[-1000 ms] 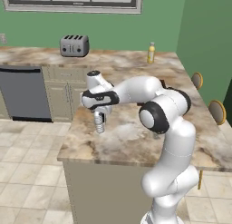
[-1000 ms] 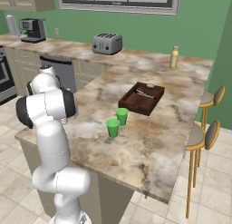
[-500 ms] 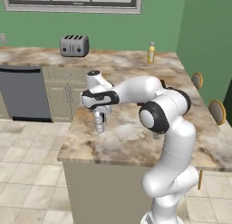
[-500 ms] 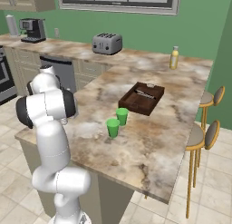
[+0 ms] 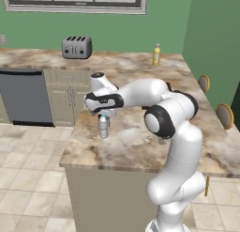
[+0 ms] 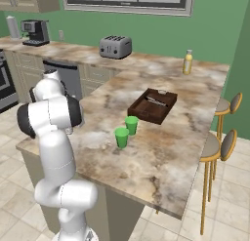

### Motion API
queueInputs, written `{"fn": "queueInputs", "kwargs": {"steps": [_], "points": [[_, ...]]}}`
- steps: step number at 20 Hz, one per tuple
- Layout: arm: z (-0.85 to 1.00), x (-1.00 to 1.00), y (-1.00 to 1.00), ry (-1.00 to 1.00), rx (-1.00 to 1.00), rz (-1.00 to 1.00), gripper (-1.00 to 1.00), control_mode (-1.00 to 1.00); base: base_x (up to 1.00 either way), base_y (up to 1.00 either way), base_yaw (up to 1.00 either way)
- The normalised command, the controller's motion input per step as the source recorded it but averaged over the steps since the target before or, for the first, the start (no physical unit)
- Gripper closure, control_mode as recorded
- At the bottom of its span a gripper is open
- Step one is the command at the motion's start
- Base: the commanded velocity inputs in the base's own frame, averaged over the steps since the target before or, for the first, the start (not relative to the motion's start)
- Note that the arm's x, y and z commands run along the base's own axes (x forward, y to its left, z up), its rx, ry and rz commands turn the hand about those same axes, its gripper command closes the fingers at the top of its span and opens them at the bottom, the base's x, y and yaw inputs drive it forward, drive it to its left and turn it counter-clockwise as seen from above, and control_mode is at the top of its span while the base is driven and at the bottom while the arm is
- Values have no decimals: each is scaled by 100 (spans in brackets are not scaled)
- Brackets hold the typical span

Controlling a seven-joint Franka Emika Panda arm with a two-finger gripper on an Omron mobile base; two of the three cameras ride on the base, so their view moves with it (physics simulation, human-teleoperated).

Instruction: Place the drinks on the dining counter in a tight cluster.

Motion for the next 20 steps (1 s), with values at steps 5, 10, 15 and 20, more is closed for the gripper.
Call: {"fn": "queueInputs", "kwargs": {"steps": [5,10,15,20], "points": [[56,-25,-46,9,0,5,-100,-100,0,0,0],[60,-45,-48,8,0,7,-100,-100,0,0,0],[5,-99,-46,-1,7,15,-100,-100,0,0,0],[11,-100,-35,-2,9,23,-100,-100,0,0,0]]}}
